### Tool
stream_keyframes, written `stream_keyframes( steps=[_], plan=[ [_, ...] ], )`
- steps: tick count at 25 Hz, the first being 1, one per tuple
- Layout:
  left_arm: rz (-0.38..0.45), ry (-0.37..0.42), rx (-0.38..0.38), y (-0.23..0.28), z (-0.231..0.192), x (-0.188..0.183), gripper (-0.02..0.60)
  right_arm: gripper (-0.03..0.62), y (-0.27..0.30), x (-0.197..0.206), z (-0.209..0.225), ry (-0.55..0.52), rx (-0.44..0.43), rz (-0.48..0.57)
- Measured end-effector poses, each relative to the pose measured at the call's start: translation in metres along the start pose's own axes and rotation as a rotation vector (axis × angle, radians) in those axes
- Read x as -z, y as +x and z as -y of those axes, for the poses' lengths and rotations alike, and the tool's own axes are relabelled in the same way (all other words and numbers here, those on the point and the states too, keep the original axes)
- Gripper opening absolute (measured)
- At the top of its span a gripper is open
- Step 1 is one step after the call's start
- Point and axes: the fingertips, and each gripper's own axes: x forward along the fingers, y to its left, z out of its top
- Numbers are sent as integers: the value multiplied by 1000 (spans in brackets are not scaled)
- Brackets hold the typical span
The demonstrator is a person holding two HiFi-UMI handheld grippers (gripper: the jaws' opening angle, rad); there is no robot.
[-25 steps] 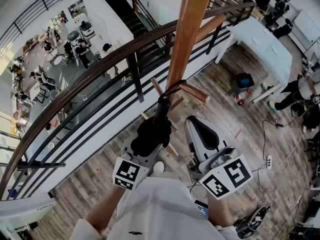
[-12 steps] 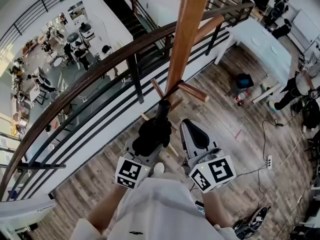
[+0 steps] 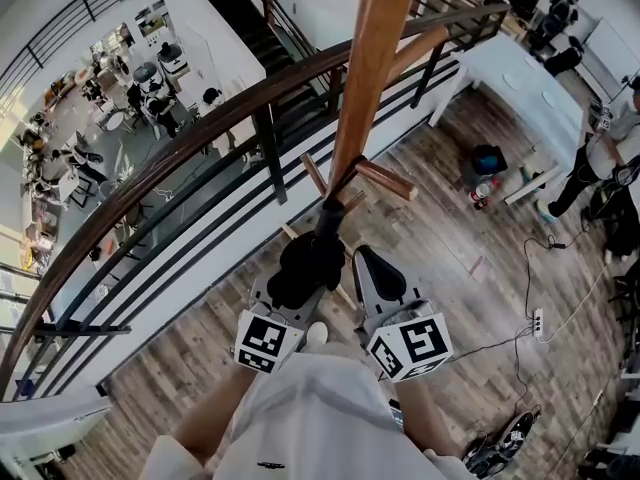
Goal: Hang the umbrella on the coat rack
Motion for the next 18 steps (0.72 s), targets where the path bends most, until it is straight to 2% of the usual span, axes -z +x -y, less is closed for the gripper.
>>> stream_keyframes(
  steps=[10, 18],
  plan=[
    [19, 7, 5, 13, 9, 4, 242, 38, -9, 25, 9, 16, 47, -32],
    [28, 12, -29, 27, 8, 13, 242, 38, -26, 48, 16, 25, 68, -53]
  ],
)
